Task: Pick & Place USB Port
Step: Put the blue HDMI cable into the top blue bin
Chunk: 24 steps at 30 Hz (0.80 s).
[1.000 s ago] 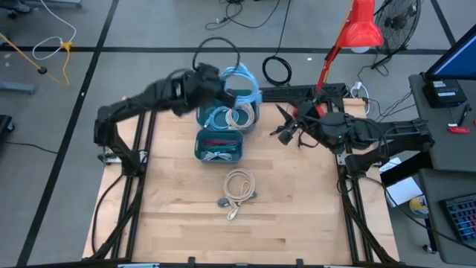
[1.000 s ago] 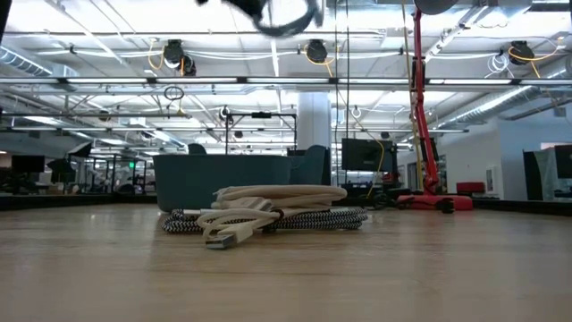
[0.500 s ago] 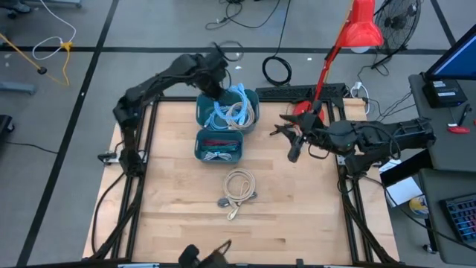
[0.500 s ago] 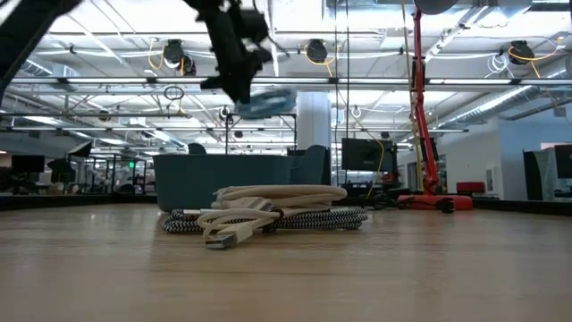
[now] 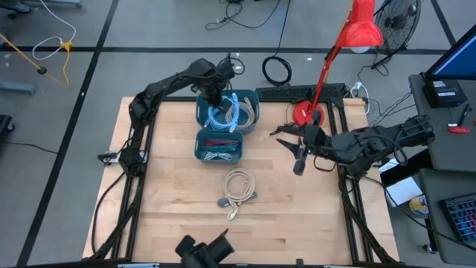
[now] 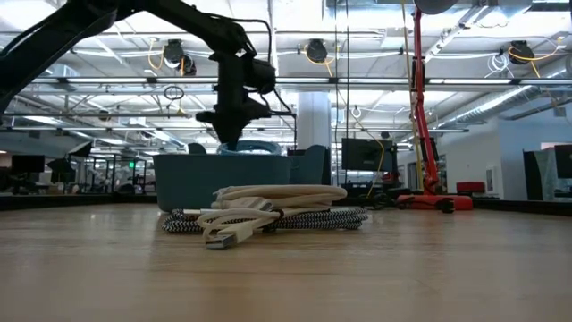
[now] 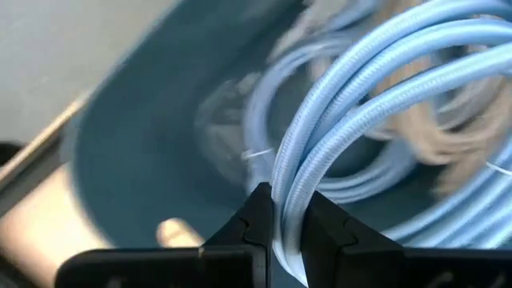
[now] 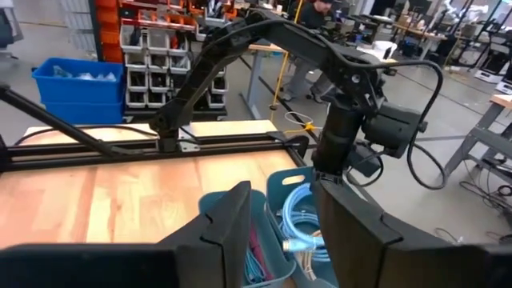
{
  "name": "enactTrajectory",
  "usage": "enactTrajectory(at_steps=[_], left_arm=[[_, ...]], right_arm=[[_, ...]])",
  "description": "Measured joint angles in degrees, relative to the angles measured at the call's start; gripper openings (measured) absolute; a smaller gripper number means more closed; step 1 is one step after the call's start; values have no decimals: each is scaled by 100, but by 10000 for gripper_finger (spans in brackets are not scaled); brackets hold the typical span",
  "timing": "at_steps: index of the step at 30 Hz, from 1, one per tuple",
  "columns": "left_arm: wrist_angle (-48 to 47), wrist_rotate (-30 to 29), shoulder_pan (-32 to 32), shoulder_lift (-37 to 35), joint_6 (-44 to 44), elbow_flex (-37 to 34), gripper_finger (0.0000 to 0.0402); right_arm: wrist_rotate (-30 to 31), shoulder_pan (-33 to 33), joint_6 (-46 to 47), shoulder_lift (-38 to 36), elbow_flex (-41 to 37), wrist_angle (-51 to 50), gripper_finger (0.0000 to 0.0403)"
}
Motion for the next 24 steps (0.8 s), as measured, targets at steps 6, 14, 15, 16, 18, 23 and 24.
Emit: enactTrajectory(at_steps=[6,14,15,16,18,23,24], left_arm=[[-243,-338,164,-10,-92,0,33],[-324,-424,209,-14,27,-608,33],[-284,-408,208,-14,41,-758,33],[-209,-354,198,-14,52,-937,33],[-21,-206,138,-12,108,-1265,33],[340,-346,-68,-11,118,-1554,35],[394,-498,-116,-10,116,-1543,42]], right_arm=[[1,31,210,0,-2,-204,134],[0,46,210,0,-2,-175,131],[0,46,210,0,-2,-176,131],[1,46,210,0,-2,-176,130],[-1,46,210,0,-2,-174,129],[1,46,210,0,-2,-165,128],[1,46,210,2,-2,-167,128]])
